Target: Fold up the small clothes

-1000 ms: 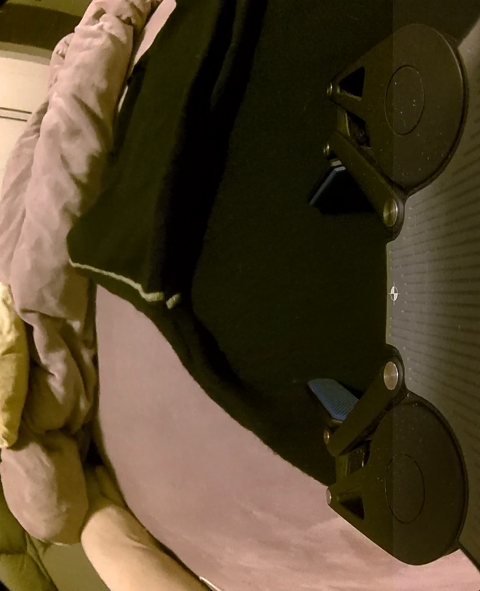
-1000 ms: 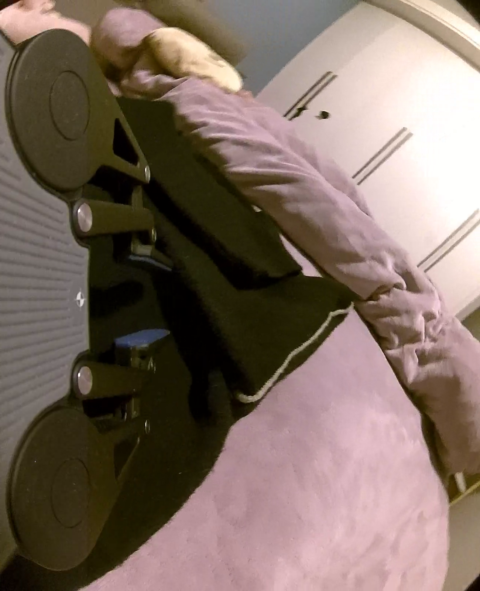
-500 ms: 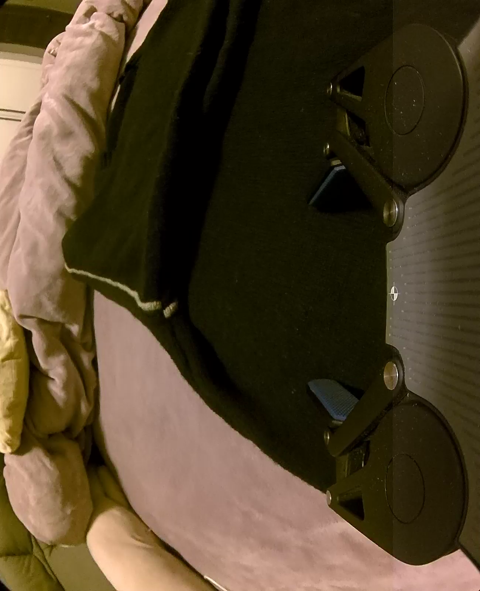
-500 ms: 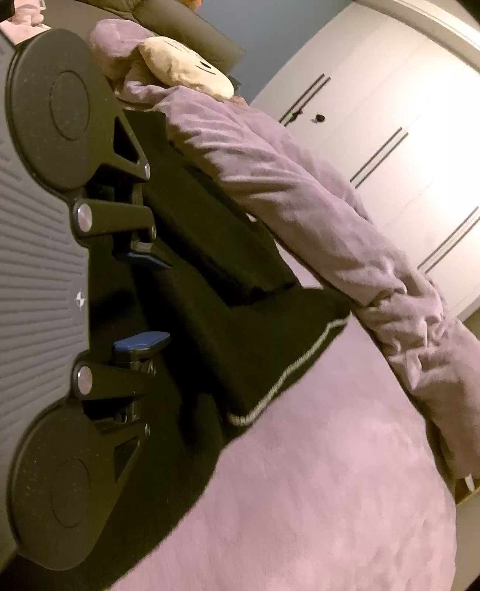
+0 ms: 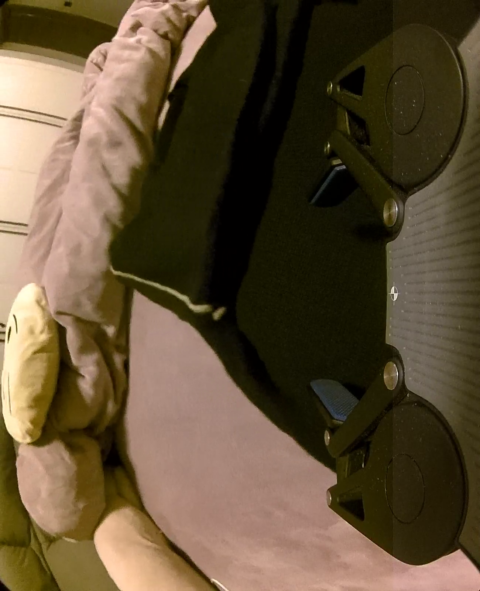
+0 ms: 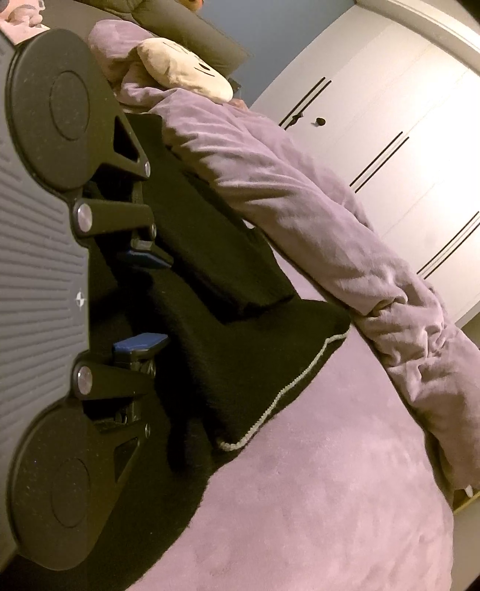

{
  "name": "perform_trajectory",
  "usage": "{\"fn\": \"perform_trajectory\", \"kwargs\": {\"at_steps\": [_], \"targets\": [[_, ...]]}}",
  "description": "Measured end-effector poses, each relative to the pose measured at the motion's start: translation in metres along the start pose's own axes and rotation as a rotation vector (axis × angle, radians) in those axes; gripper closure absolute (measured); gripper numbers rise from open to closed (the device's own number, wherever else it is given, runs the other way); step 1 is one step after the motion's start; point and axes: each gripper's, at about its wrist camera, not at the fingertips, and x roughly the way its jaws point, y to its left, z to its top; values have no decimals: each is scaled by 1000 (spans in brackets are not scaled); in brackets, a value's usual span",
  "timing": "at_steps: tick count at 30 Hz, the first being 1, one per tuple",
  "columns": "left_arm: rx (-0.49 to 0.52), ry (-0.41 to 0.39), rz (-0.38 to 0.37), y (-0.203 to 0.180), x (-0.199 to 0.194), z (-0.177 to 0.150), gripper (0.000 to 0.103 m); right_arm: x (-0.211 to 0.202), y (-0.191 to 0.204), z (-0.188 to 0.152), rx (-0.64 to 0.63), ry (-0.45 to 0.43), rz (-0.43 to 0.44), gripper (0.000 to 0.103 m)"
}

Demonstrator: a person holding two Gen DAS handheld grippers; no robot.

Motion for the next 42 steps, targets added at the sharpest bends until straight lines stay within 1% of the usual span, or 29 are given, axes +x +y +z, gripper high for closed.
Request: {"fn": "perform_trajectory", "kwargs": {"at_steps": [5,7,9,11,12,14,15,17,19,21,23,25,26,28,29,30,32,33,34,35,37,39,42], "targets": [[-13,18,27,6,16,8,1,6,-2,11,52,-45,35,58],[-10,25,44,9,20,9,1,12,-4,16,96,-29,29,57],[-24,7,41,14,19,11,1,6,-3,21,128,-50,67,56],[-26,-5,43,19,20,13,1,-4,4,24,93,-89,93,56],[-24,-4,51,20,22,13,1,-7,7,24,74,-106,91,56],[-25,10,69,21,29,14,1,-10,11,26,77,-101,91,54],[-34,16,70,22,30,13,1,-14,12,27,87,-95,111,54],[-52,24,47,23,32,11,1,-24,15,27,90,-92,157,54],[-47,28,34,22,33,8,1,-36,18,26,76,-133,174,51],[-27,29,45,19,34,6,1,-34,20,29,58,-147,157,44],[-24,32,46,17,35,5,1,-16,21,31,38,-115,118,44],[-40,32,34,17,34,5,1,11,16,30,52,-55,64,45],[-42,30,30,17,33,6,1,24,11,29,70,-30,37,45],[-26,26,32,17,34,6,1,49,2,27,106,8,-4,51],[-15,22,44,18,35,5,1,56,-1,26,132,8,-12,61],[-9,18,57,19,36,5,1,60,-1,25,149,-5,0,63],[-11,19,69,24,39,4,1,69,3,28,146,-7,17,63],[-18,23,64,26,40,4,1,73,9,30,120,0,7,68],[-24,24,62,27,40,4,1,76,15,31,80,0,-8,75],[-23,21,62,27,40,4,1,78,22,32,33,0,-32,93],[-16,14,60,26,38,3,1,76,31,35,-32,-24,-50,93],[-15,13,55,26,36,2,1,66,41,38,-122,-91,-76,94],[-16,20,48,28,36,1,1,65,50,39,-239,-147,-173,94]]}}
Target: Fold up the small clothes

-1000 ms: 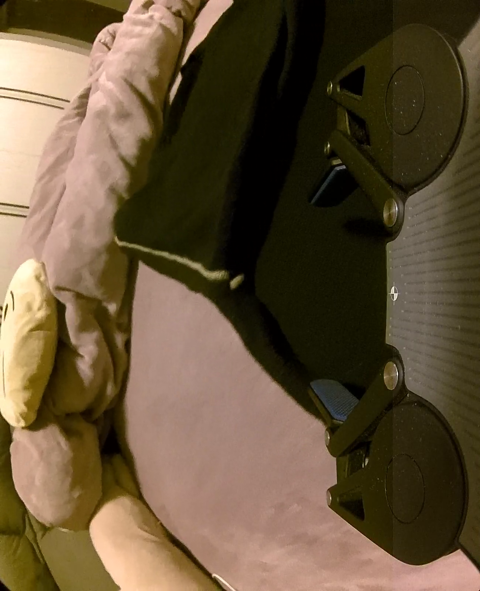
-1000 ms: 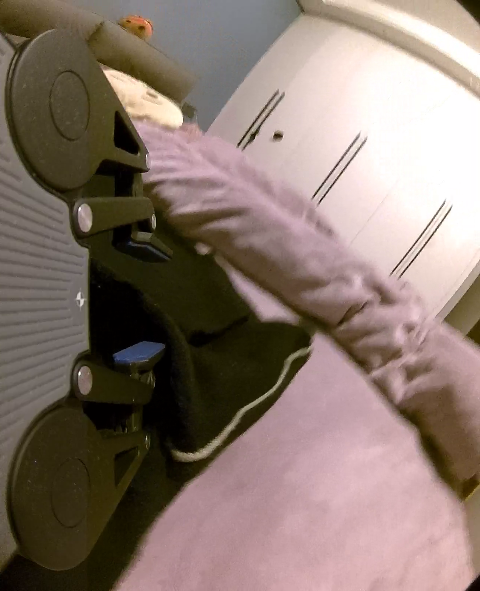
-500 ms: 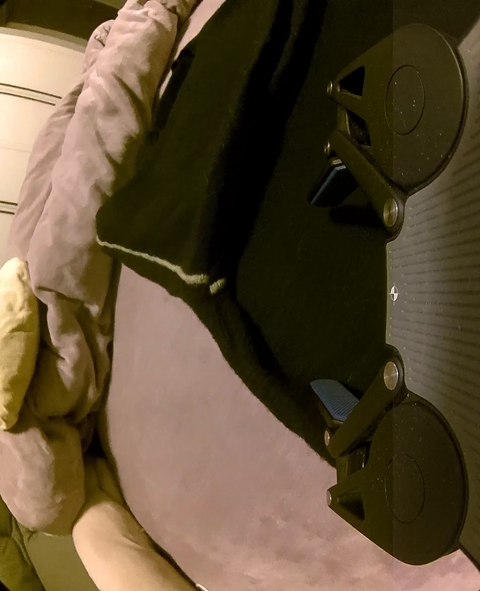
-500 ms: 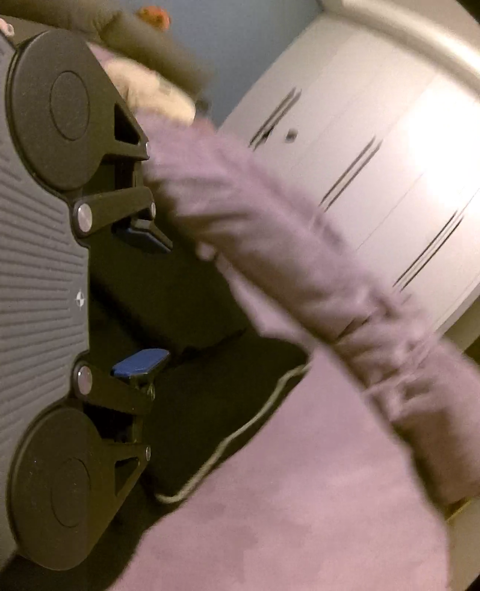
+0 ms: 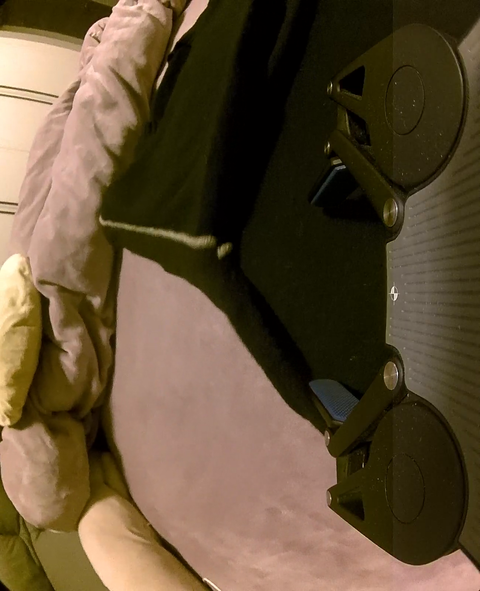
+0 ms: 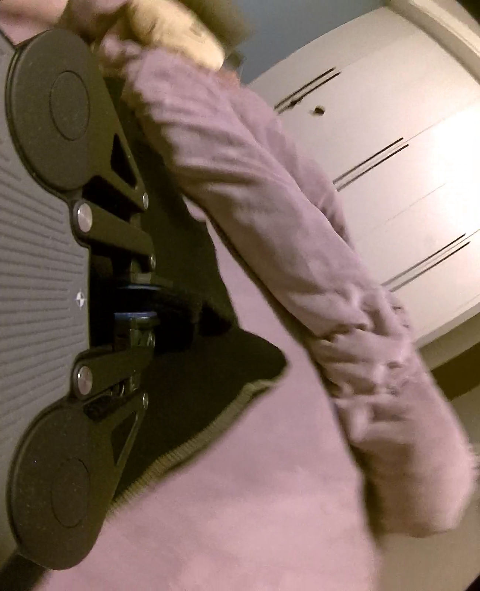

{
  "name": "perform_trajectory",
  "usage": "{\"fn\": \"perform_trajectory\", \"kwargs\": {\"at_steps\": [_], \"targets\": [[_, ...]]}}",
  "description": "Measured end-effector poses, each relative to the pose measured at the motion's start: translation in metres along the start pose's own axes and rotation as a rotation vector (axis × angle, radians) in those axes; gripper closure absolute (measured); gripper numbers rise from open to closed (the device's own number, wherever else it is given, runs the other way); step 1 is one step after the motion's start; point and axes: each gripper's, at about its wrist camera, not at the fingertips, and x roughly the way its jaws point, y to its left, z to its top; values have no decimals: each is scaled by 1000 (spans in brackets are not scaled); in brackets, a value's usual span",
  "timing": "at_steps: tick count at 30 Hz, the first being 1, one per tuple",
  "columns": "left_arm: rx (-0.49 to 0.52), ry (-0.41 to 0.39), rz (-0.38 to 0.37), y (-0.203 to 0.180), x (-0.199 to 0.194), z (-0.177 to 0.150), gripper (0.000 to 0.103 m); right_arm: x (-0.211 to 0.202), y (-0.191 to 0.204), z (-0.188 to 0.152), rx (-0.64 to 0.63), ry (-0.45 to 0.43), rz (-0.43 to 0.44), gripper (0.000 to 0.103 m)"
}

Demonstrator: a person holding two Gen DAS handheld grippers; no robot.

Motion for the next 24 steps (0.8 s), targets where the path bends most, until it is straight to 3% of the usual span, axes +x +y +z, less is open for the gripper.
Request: {"fn": "perform_trajectory", "kwargs": {"at_steps": [2,5,8,9,13,17,24], "targets": [[10,1,1,-1,-1,-1,1,2,2,-6,-74,-4,-17,93],[36,4,15,-5,1,-3,1,23,-3,-18,-126,106,-43,91],[42,11,12,-7,-4,-6,1,17,-19,-14,-32,100,20,90],[38,14,5,-5,-6,-7,1,12,-23,-12,7,113,26,85],[52,33,-3,-3,-18,-19,1,-36,-26,-20,-7,111,41,73],[84,53,-10,-6,-34,-37,1,-95,-28,-53,-96,144,78,72],[72,109,-32,-9,-63,-53,1,-171,-32,-114,-198,197,59,70]]}}
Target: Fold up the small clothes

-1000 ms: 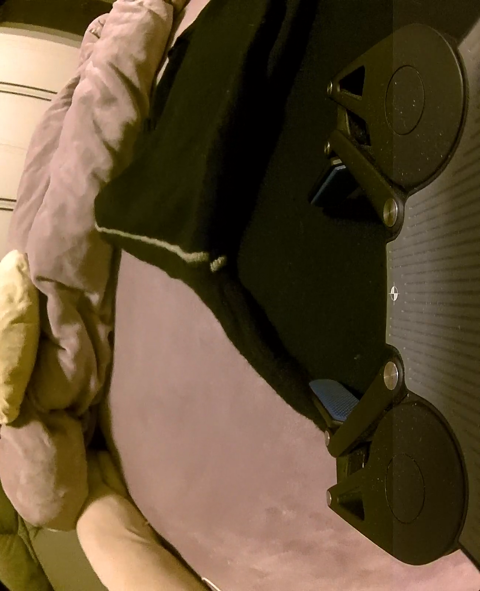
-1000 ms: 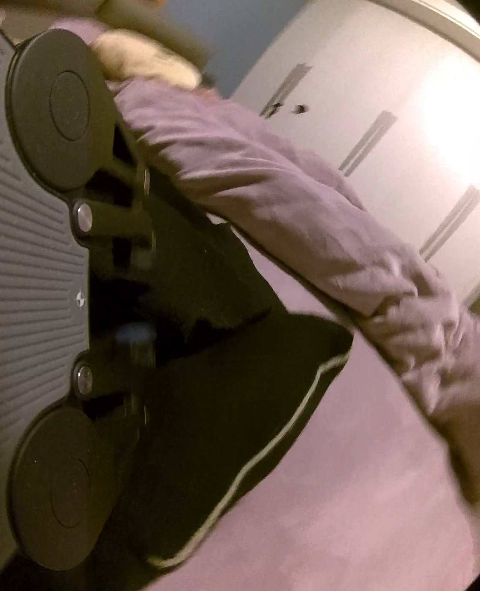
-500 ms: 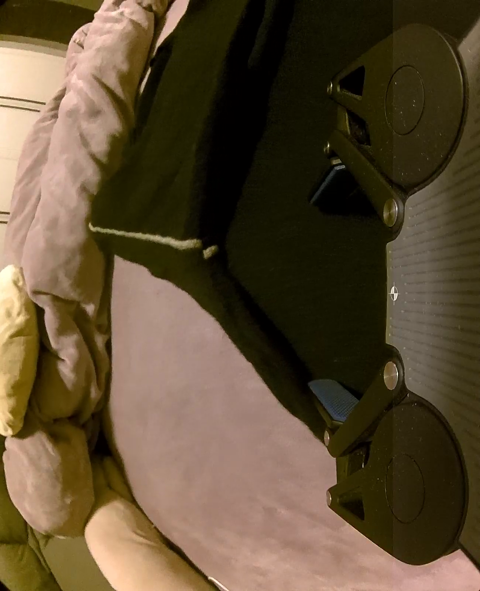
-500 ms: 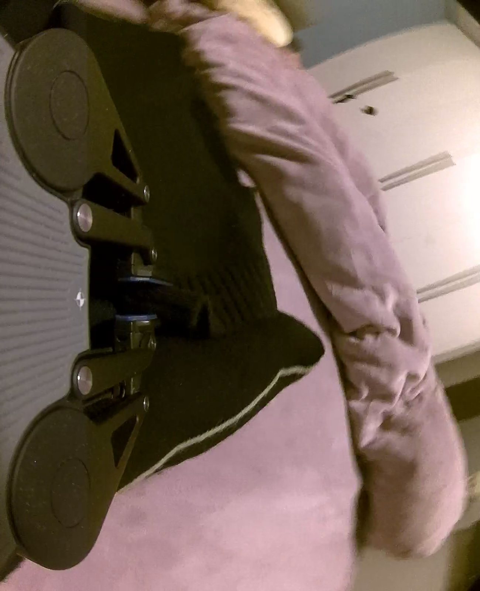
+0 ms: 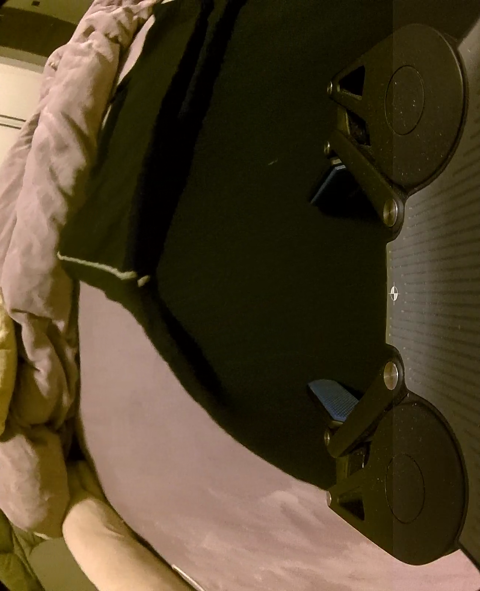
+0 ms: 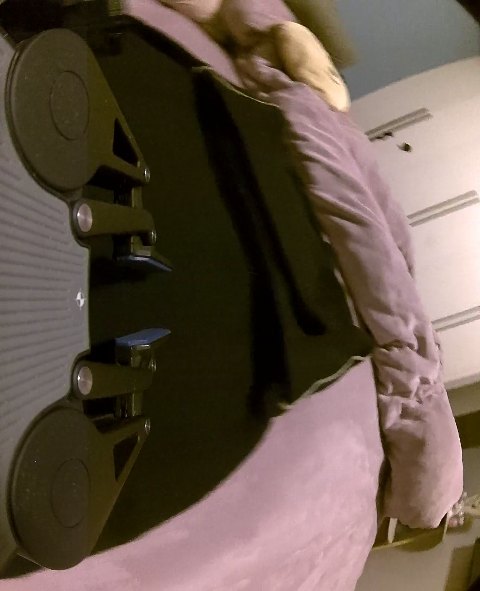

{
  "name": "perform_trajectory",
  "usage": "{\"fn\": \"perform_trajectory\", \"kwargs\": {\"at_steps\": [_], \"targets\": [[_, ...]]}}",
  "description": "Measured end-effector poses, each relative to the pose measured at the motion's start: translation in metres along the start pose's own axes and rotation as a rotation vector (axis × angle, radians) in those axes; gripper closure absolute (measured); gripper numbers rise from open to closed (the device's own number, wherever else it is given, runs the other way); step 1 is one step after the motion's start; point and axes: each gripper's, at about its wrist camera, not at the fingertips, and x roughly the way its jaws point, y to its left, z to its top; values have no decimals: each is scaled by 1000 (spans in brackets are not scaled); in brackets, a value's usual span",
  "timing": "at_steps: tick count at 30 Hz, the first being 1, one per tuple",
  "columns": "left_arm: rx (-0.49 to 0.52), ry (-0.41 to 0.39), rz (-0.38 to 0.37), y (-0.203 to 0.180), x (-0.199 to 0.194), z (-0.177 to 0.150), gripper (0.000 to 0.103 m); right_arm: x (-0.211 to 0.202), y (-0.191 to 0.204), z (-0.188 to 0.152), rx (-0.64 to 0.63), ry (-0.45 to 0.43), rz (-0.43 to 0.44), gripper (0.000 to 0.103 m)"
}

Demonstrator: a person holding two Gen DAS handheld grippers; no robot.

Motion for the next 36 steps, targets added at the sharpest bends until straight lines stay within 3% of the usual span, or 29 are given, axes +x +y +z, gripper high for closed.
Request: {"fn": "perform_trajectory", "kwargs": {"at_steps": [5,12,18,23,31,36], "targets": [[21,15,7,-2,-20,-17,1,-26,2,-12,30,30,21,67],[7,49,11,0,-35,-32,1,-39,11,-27,-37,80,15,62],[4,81,15,3,-40,-50,1,-64,6,-44,46,96,43,58],[24,57,5,-3,-48,-77,0,-87,6,-53,15,113,34,57],[17,73,-80,6,-61,-94,0,-130,-45,-57,191,79,8,54],[-70,86,-134,29,-76,-100,0,-143,-91,-60,298,94,5,53]]}}
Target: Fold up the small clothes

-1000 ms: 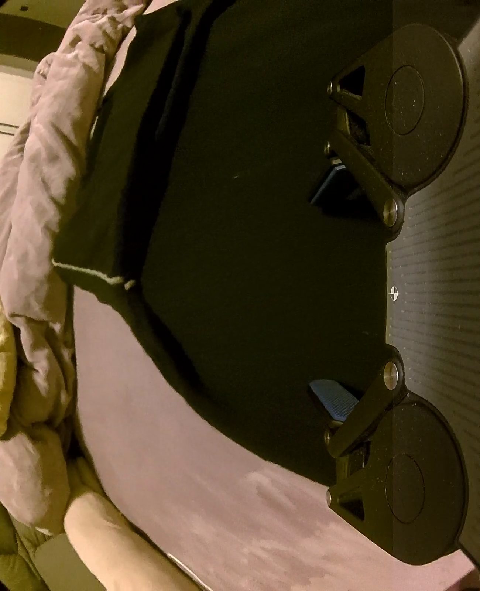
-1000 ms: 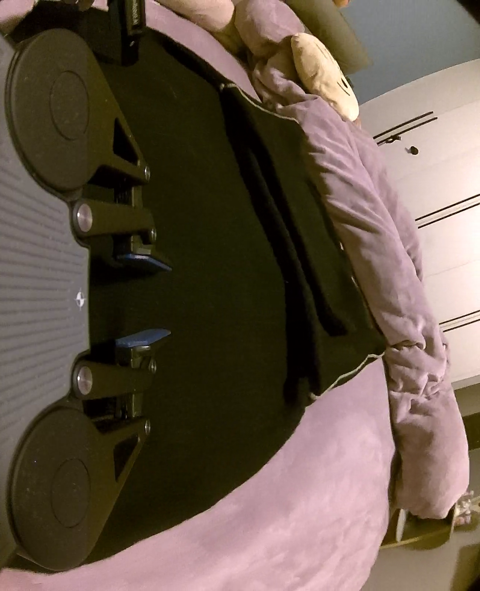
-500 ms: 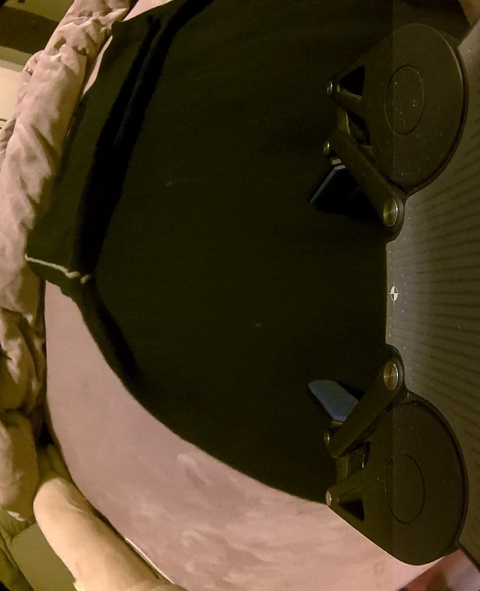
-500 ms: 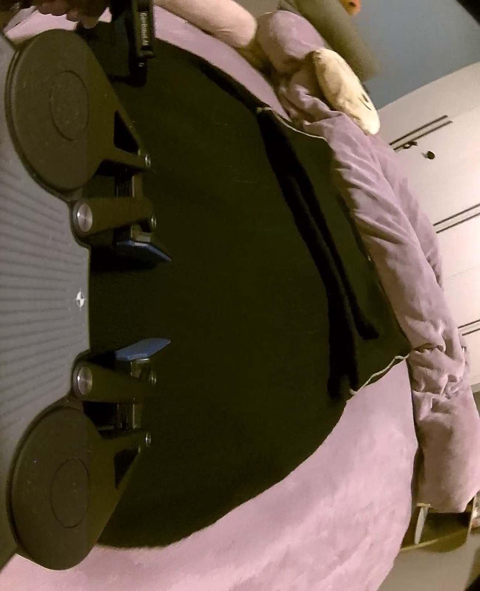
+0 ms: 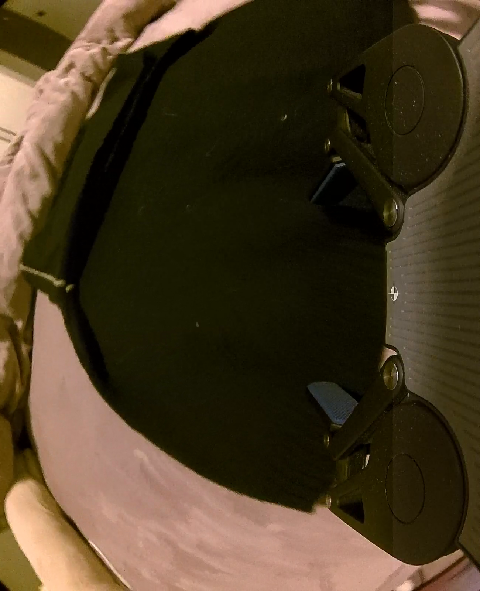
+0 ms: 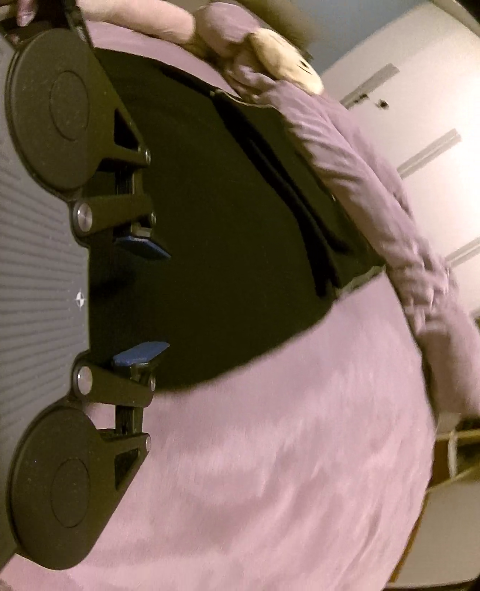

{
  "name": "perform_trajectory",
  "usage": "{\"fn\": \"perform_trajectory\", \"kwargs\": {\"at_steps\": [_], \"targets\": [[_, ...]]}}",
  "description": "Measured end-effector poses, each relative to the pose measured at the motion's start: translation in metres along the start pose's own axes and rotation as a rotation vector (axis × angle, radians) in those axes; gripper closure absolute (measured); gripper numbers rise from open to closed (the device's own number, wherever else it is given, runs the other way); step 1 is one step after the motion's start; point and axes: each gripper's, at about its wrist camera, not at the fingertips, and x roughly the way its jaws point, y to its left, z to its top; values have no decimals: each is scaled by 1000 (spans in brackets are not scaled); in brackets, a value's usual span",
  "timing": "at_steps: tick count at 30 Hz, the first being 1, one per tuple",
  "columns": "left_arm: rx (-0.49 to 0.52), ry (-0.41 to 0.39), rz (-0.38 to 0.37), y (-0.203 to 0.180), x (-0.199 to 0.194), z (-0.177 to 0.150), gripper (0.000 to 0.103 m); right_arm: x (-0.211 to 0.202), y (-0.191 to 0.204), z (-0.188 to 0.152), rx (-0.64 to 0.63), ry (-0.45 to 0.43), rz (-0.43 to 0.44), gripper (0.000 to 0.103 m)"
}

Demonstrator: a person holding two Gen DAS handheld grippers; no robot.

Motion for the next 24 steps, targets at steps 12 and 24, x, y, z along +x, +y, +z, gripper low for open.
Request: {"fn": "perform_trajectory", "kwargs": {"at_steps": [12,24], "targets": [[-153,25,3,30,-12,-33,0,6,-37,20,50,-23,26,48],[-269,-70,74,114,-18,18,0,34,-25,8,-66,102,94,79]]}}
